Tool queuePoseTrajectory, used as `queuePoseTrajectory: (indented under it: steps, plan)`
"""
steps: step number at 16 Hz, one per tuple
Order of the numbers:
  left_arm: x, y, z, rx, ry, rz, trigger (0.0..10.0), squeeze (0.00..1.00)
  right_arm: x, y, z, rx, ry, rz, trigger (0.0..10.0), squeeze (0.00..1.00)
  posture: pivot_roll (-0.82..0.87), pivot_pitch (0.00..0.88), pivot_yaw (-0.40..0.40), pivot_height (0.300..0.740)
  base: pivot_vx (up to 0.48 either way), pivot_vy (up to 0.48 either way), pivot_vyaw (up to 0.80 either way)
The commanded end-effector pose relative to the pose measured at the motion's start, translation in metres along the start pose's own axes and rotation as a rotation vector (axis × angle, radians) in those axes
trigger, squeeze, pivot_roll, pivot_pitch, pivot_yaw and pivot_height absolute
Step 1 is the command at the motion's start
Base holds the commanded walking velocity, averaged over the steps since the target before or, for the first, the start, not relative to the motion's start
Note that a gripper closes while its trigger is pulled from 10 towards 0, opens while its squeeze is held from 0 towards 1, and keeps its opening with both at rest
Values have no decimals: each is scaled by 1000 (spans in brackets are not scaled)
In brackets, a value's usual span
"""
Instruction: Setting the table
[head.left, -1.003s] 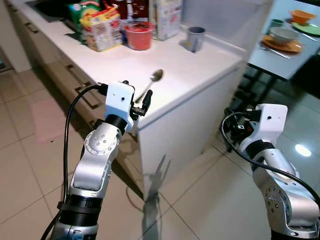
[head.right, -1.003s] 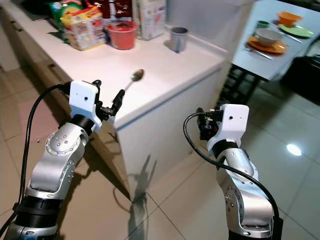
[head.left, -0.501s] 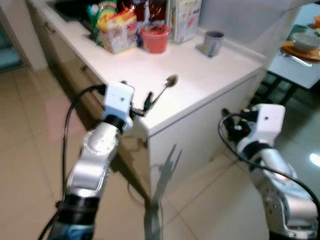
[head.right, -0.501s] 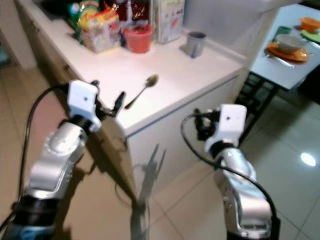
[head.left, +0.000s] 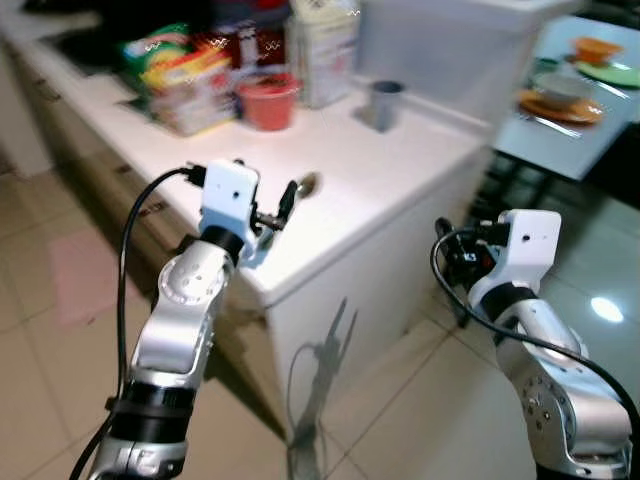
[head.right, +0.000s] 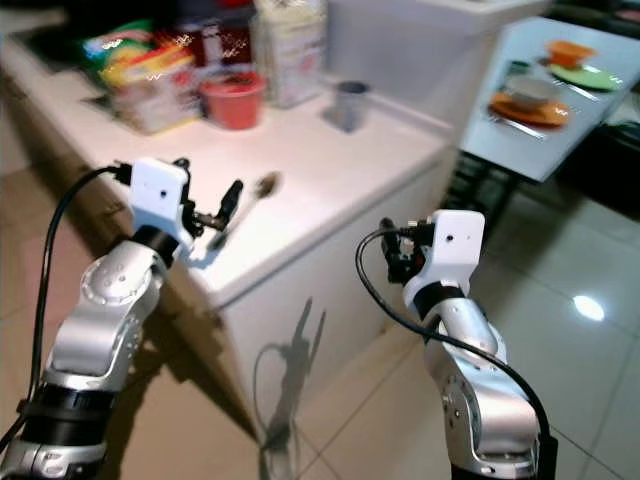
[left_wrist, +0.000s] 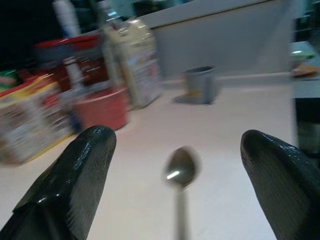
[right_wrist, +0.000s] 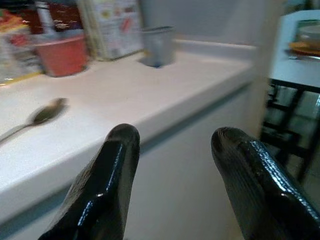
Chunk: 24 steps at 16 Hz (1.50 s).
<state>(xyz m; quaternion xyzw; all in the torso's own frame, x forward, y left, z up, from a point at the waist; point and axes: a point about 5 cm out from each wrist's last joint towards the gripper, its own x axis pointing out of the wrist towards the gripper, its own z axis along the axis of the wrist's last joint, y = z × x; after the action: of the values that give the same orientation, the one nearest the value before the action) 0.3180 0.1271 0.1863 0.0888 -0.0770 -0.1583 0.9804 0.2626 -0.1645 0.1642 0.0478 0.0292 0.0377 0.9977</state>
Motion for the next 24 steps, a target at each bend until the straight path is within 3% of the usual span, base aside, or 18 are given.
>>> queuePoseTrajectory:
  steps: [1,5,6,7,8,14,17,19,24]
  plan:
    - [2,-6,4,10,-12,-31,10000,1000,-1,-4,3,-7,-14,-16,10000,0,-74,0,16,740,345,0,0]
    - [3,-15,-6,-38,52,-114,10000,1000,-3,-3,-5,-38,52,46,10000,0,-72,0,16,740,0,0,0]
    - [5,-18,-18,-54,152,-161,10000,1000,-5,-2,-8,-65,92,112,10000,0,-73,0,16,740,0,0,0]
    - [6,-19,-21,-55,171,-176,10000,1000,-6,-1,-9,-71,102,127,10000,0,-73,0,15,740,0,0,0]
    - [13,-21,-21,-76,206,-214,10000,1000,-9,1,-13,-77,140,192,10000,0,-74,0,16,740,0,0,0]
    - [45,-29,-22,-163,249,-272,10000,1000,-13,4,-6,-75,152,294,10000,0,-89,0,16,740,0,0,0]
    - [58,-35,-29,-200,296,-251,10000,1000,-15,5,-6,-78,160,315,10000,0,-99,0,17,740,0,0,0]
    - [66,-35,-30,-150,306,-216,10000,1000,-17,7,-5,-80,163,328,10000,0,-110,0,18,740,0,0,0]
    - [83,-21,-25,-143,292,-87,10000,1000,-24,11,-4,-90,178,351,10000,0,-140,0,34,740,0,0,0]
